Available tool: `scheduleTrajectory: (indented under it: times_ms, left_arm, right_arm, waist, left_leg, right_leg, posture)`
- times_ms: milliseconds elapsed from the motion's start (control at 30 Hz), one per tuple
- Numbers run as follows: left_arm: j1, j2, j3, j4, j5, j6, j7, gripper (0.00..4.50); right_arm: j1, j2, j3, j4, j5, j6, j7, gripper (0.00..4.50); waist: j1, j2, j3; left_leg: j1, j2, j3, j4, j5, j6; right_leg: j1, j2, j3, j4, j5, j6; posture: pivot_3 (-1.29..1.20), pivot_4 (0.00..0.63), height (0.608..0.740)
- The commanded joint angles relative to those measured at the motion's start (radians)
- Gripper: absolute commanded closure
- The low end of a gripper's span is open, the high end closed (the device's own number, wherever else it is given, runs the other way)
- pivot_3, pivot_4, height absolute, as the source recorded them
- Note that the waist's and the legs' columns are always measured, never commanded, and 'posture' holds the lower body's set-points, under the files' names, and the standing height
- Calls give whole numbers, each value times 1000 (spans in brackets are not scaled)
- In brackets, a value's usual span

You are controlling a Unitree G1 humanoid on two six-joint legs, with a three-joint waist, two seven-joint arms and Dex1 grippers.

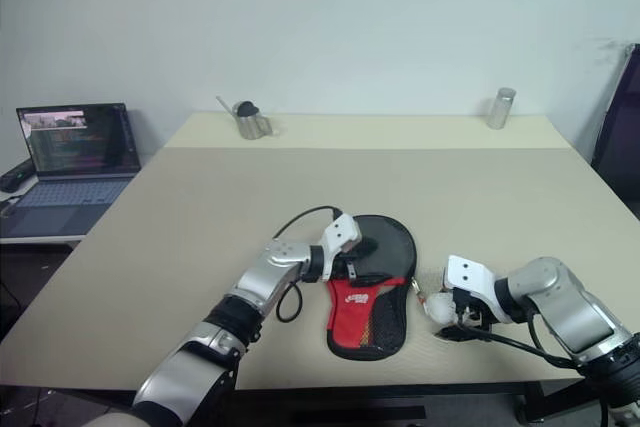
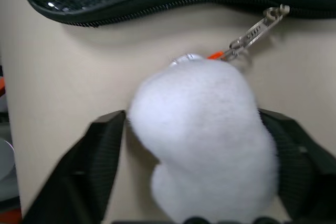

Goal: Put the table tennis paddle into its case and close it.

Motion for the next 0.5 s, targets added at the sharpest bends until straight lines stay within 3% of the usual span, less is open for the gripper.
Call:
scheduleTrajectory:
  times_ms: [33, 167, 300, 500]
  left_arm:
    - [23, 4, -16, 12, 35, 16, 1, 0]
    - [15, 3, -19, 27, 45, 9, 5, 0]
    - [11, -1, -19, 32, 46, 6, 3, 0]
    - [6, -8, -20, 43, 49, 4, 4, 0]
  right_arm:
    - [54, -64, -22, -107, 43, -21, 78, 1821]
    - [131, -168, -21, -239, 39, -60, 140, 3181]
    - [175, -230, -30, -310, 44, -85, 159, 4105]
    - [332, -344, -45, -466, 78, -136, 221, 4322]
  waist:
    - [1, 0, 0]
    - [2, 1, 0]
    - [2, 1, -1]
    - [9, 1, -1]
  left_leg:
    - [0, 0, 0, 0, 0, 0]
    - [0, 0, 0, 0, 0, 0]
    - [1, 0, -1, 0, 0, 0]
    - [1, -1, -3, 0, 0, 0]
  right_leg:
    - [0, 0, 0, 0, 0, 0]
    - [1, 0, 0, -1, 0, 0]
    - [3, 0, -1, -2, 0, 1]
    - [5, -1, -3, -3, -2, 3]
  posture:
    - [0, 150, 740]
    - [0, 150, 740]
    - [0, 150, 740]
    - [0, 150, 740]
